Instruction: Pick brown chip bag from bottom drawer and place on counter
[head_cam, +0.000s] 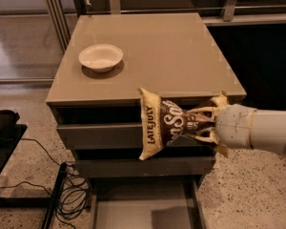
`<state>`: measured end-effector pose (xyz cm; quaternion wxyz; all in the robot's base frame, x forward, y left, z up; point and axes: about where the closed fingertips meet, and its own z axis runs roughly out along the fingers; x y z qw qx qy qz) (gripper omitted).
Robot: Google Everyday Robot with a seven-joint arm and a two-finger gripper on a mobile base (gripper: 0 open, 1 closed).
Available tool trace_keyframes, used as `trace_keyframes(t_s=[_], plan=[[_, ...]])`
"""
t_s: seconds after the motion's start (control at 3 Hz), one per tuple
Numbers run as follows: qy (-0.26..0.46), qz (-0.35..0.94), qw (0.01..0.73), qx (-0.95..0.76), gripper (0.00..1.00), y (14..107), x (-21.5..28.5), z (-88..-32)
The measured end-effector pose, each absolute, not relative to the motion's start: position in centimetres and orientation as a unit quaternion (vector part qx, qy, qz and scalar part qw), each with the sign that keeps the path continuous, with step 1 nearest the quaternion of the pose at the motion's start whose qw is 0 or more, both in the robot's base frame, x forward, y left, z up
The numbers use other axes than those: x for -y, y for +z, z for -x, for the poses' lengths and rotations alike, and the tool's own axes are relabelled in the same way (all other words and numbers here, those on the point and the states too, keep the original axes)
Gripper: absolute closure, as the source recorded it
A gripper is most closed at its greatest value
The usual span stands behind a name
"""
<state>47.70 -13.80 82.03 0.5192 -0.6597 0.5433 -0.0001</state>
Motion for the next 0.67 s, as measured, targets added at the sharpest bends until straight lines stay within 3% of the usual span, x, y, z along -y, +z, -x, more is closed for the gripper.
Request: trace_keyframes(t_s=[0.67], plan=[[-0.002,0.688,0.461,-0.56,1.0,90.5,12.3,-49.5]])
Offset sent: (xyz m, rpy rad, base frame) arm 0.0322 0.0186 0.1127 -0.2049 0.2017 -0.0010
